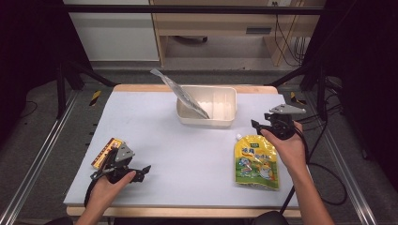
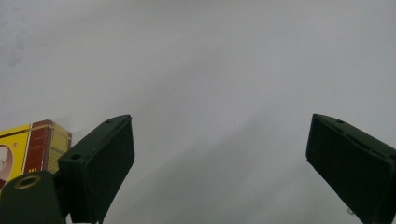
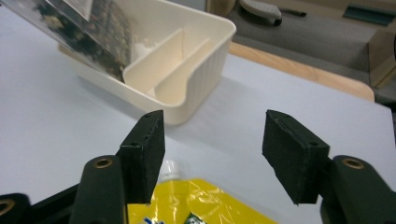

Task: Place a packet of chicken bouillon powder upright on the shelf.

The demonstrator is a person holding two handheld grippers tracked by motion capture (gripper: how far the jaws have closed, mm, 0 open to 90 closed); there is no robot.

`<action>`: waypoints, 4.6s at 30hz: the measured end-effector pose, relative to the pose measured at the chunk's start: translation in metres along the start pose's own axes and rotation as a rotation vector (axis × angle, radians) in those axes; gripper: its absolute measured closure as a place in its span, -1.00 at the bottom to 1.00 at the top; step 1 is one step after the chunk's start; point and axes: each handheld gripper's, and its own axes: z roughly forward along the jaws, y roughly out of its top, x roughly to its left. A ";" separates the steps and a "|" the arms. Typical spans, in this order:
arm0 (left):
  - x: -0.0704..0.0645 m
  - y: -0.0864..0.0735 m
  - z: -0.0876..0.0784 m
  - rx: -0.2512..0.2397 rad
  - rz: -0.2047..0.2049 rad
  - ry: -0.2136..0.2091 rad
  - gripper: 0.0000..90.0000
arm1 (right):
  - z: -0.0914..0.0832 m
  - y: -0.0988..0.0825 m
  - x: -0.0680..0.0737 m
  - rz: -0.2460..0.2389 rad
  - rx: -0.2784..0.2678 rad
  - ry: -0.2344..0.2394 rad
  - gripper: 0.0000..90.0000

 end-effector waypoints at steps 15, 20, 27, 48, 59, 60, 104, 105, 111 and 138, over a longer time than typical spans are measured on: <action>0.000 0.000 0.001 0.006 0.001 0.003 -0.83 | 0.012 -0.046 -0.037 0.074 0.079 -0.053 0.15; 0.000 -0.001 0.001 0.007 0.001 0.004 -0.83 | 0.019 -0.059 -0.045 0.109 0.102 -0.066 0.11; -0.001 -0.001 0.002 0.008 0.002 0.003 -0.83 | 0.023 -0.073 -0.053 0.157 0.126 -0.054 -0.05; -0.001 -0.001 0.003 0.015 0.008 -0.001 -0.83 | 0.035 -0.090 -0.052 0.179 0.207 0.008 -0.05; -0.001 -0.001 0.003 0.015 0.009 0.000 -0.83 | 0.027 -0.087 -0.044 0.159 0.180 0.035 0.13; -0.001 -0.001 0.003 0.015 0.010 -0.001 -0.83 | 0.026 -0.087 -0.043 0.154 0.173 0.038 0.15; -0.001 0.000 0.002 0.017 0.012 -0.001 -0.83 | -0.002 -0.021 0.003 0.018 0.034 0.061 1.00; -0.001 0.000 0.002 0.016 0.012 0.000 -0.83 | -0.003 -0.019 0.005 0.007 0.030 0.063 1.00; -0.001 0.000 0.002 0.015 0.013 0.002 -0.83 | -0.006 -0.005 0.016 -0.021 -0.001 0.085 1.00; -0.001 0.000 0.002 0.011 0.008 -0.001 -0.83 | -0.022 0.031 0.058 -0.110 -0.092 0.186 1.00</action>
